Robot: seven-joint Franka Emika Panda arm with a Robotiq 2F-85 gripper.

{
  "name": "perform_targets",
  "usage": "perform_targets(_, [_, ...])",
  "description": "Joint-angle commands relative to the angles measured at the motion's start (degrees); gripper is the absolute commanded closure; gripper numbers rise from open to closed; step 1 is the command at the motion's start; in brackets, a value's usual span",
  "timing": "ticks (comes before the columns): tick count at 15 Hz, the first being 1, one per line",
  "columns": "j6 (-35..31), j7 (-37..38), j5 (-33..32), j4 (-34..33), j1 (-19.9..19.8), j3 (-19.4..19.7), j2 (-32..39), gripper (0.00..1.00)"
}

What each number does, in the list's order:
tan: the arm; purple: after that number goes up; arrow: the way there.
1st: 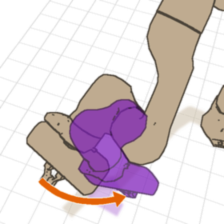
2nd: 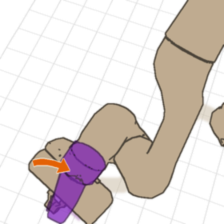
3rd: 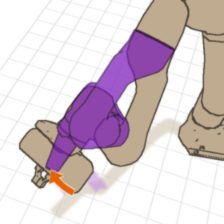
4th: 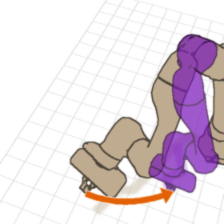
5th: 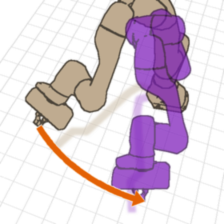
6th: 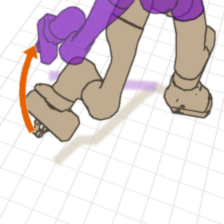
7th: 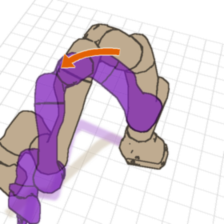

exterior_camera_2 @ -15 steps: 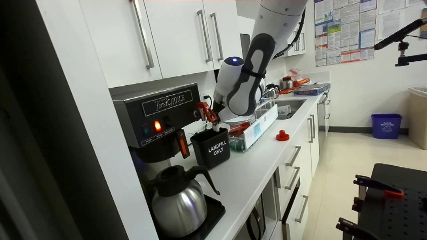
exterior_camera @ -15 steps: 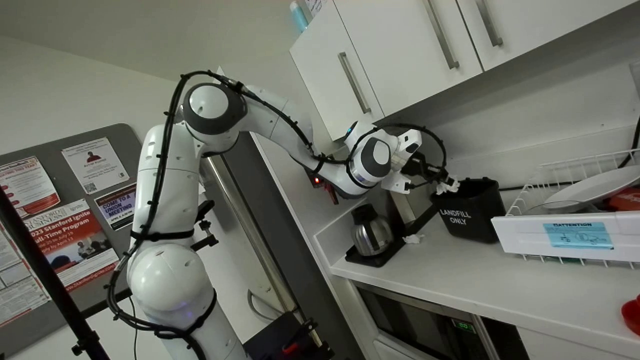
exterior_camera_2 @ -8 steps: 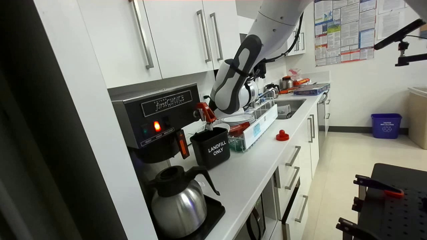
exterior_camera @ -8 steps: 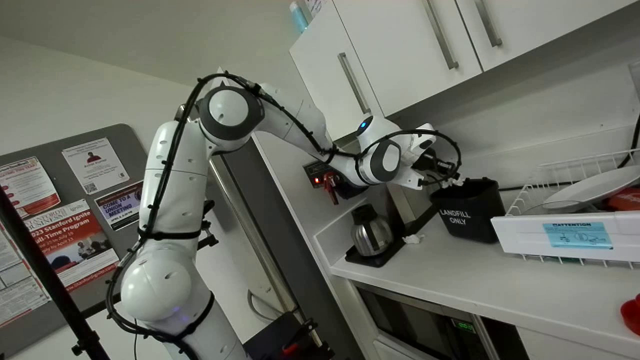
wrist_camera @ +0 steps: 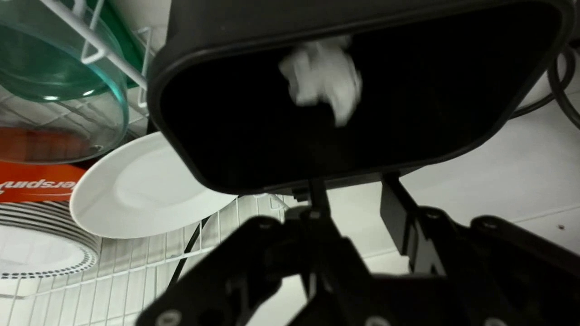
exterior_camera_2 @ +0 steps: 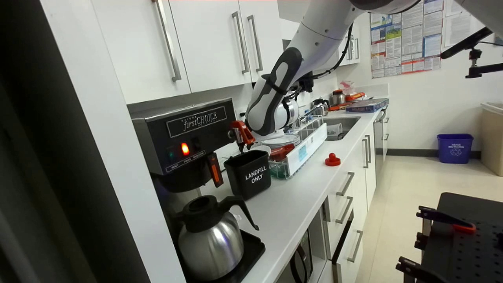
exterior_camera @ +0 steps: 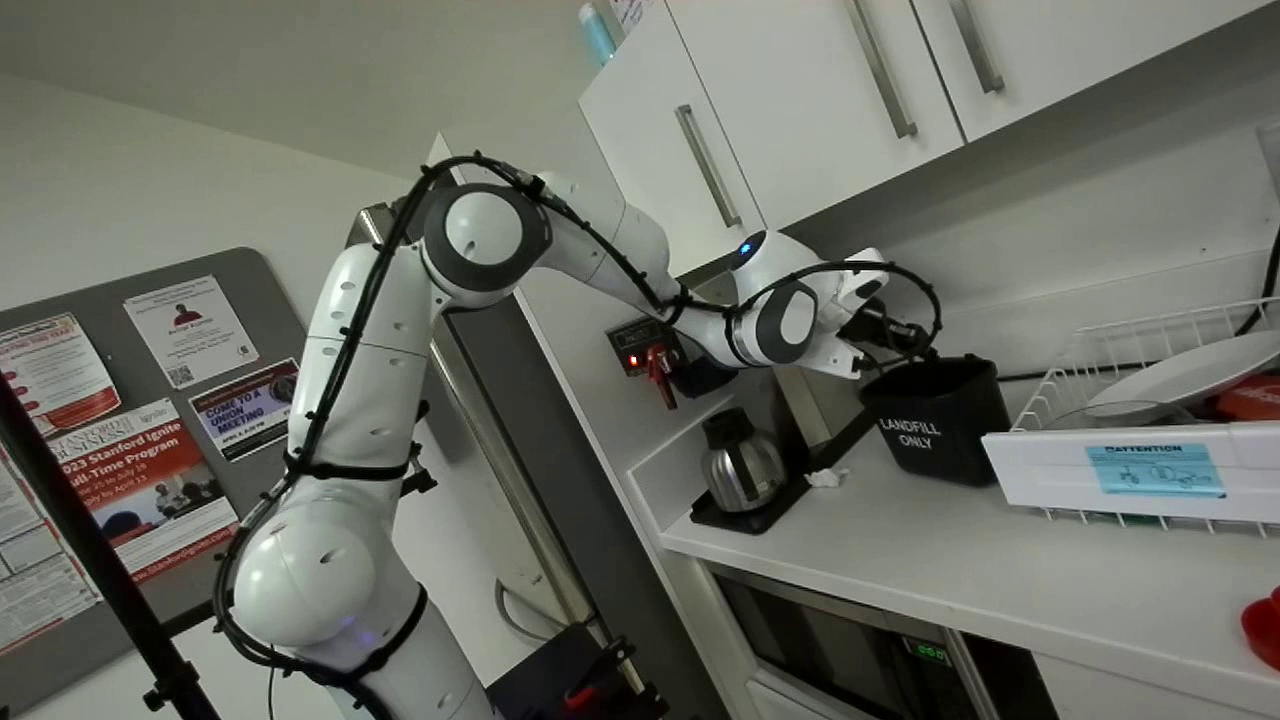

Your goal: Put the paper in the bin

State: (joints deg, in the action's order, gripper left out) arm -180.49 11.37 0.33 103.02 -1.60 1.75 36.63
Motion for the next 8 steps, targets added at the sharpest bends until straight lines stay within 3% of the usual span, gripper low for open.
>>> perform_targets(1, [3.0, -2.6, 1.9, -2.8, -1.2, -1.2, 1.0, 0.3])
perform_targets(5, [5.6, -2.9, 2.3, -2.0, -2.1, -2.5, -0.6, 0.01])
perform_targets(8, [8.2, -3.8, 3.4, 0.4, -3.8, -4.8, -3.1, 0.0])
